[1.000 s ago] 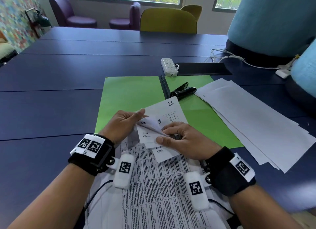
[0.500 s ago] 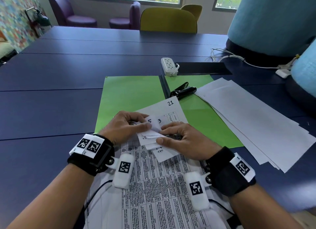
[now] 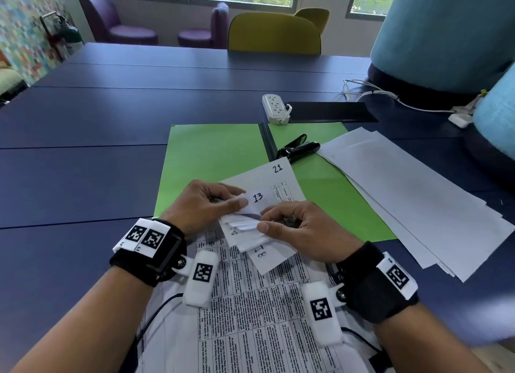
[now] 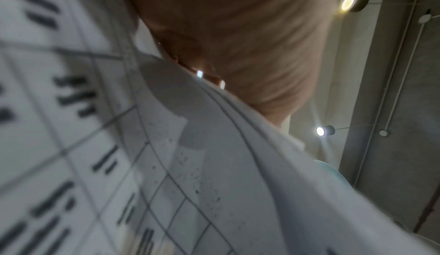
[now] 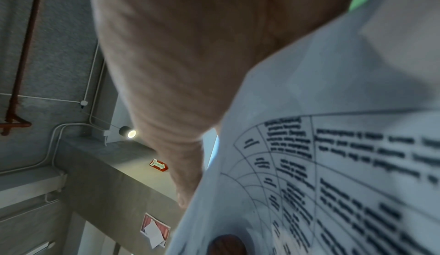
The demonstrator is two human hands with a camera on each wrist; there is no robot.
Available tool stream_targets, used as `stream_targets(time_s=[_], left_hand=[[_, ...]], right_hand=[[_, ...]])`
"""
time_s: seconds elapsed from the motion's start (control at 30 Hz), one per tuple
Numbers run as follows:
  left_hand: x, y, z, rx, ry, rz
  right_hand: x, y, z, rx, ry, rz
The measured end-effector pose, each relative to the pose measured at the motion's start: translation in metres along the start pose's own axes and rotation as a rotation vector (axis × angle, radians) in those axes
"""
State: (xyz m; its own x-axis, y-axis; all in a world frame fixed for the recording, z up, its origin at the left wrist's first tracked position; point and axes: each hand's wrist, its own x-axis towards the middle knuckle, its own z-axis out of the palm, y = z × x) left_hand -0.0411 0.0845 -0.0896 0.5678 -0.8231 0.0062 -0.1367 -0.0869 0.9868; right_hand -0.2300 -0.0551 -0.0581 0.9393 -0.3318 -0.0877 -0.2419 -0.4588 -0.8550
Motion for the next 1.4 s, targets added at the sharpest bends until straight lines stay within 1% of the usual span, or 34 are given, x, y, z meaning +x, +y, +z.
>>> stream_targets(time_s=[0.07, 0.13, 0.2, 0.27, 0.4, 0.6, 0.9, 1.0, 1.13, 1.23, 1.27, 1.33, 1.4], left_hand=[[0.0027, -0.0008, 0.0002, -0.013, 0.025, -0.004], [0.0034, -0.0005, -0.0005, -0.005, 0.048, -0.016], [0.0030, -0.0032, -0.0016, 0.030, 0.024, -0.028], [0.0011, -0.0048, -0.0031, 0.043, 0.002, -0.049], [0.0000, -0.0025, -0.0032, 0.080, 0.006, -0.059], [0.0008, -0.0002, -0.0015, 0.098, 0.005, -0.079], [0.0026, -0.0006, -0.0022, 0.131, -0.009, -0.057], [0.0029, 0.0011, -0.0017, 0.151, -0.010, -0.016], [0.0011, 0.0030, -0.0007, 0.073, -0.015, -0.042], [0.0017, 0.0025, 0.0004, 0.112, 0.005, -0.031], [0.0024, 0.0017, 0.0002, 0.135, 0.016, -0.027], [0.0033, -0.0011, 0.0002, 0.140, 0.046, -0.031], [0.0029, -0.0021, 0.0004, 0.084, 0.062, -0.065]], right_hand=[[-0.0002, 0.0002, -0.0001, 0.042, 0.027, 0.012], [0.0001, 0.0016, -0.0012, 0.077, 0.106, 0.029], [0.0007, 0.0027, -0.0019, 0.116, 0.186, 0.068], [0.0025, 0.0040, -0.0014, 0.101, 0.217, 0.092], [0.0061, 0.0068, -0.0003, 0.051, 0.207, 0.113], [0.0056, 0.0073, -0.0012, 0.011, 0.208, 0.106], [0.0070, 0.0085, -0.0016, -0.068, 0.202, 0.105], [0.0073, 0.0097, -0.0015, -0.080, 0.184, 0.107], [0.0065, 0.0089, -0.0015, -0.081, 0.130, 0.096], [0.0043, 0.0045, -0.0005, -0.083, 0.078, 0.090], [0.0042, 0.0039, -0.0005, -0.078, 0.086, 0.087], [0.0045, 0.0047, -0.0008, -0.040, 0.148, 0.089], [0.0046, 0.0063, -0.0010, 0.029, 0.227, 0.115]])
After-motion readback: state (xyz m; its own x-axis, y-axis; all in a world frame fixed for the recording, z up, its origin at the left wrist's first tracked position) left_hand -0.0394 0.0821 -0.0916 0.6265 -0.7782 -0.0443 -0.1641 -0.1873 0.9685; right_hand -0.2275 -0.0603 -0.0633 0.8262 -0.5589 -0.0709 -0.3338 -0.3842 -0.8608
